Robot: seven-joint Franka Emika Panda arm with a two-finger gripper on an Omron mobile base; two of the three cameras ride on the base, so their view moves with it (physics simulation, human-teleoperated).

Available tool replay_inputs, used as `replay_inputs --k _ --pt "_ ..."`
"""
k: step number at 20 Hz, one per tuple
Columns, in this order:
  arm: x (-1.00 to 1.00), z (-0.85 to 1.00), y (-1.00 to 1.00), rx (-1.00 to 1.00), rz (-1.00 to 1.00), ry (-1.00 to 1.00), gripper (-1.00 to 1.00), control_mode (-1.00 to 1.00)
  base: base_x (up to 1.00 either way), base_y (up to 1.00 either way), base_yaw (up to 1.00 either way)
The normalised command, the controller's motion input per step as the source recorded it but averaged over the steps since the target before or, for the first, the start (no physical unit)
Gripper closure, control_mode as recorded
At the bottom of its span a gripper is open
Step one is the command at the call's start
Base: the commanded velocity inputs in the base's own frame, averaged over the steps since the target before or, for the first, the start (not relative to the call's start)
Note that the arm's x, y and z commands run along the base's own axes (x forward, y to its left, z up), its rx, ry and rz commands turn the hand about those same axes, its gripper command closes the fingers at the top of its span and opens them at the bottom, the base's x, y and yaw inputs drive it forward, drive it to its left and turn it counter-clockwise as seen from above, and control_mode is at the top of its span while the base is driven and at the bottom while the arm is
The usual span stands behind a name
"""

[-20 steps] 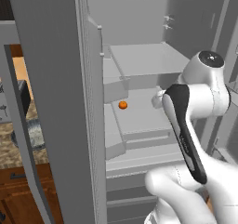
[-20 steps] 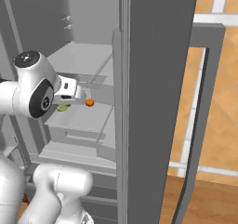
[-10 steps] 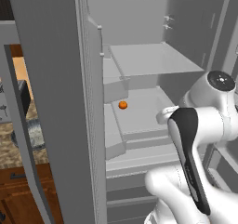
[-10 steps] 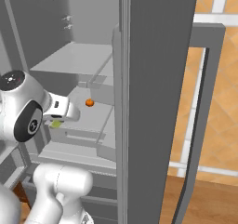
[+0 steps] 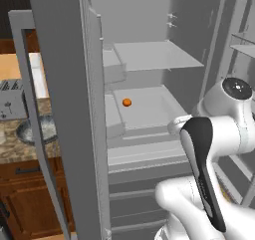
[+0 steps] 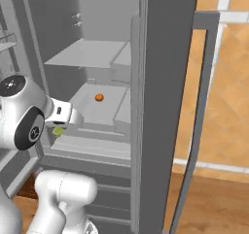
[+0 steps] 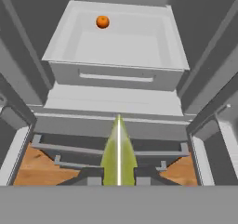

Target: Grab a lemon wedge from the fridge and one ice cube from the ice bowl, and put them in the glass of lemonade.

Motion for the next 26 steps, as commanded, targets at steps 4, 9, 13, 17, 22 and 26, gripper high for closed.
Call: replay_inputs --k 4,9,13,17,22,26 --pt "0.0 0.0 0.0 0.0 0.0 0.0 1.0 1.0 -1.0 0.0 -0.03" --pt "0.0 0.0 0.0 0.0 0.0 0.0 1.0 1.0 -1.0 0.21 0.1" --pt "0.0 0.0 0.0 0.0 0.0 0.0 1.0 1.0 -0.55 1.0 0.64" --pt "0.0 0.0 0.0 0.0 0.0 0.0 1.0 1.0 -0.31 0.99 0.62" --pt "0.0 0.0 0.0 0.0 0.0 0.0 1.0 1.0 0.67 0.86 0.05" --pt "0.0 0.0 0.0 0.0 0.0 0.0 1.0 1.0 1.0 0.96 -0.21"
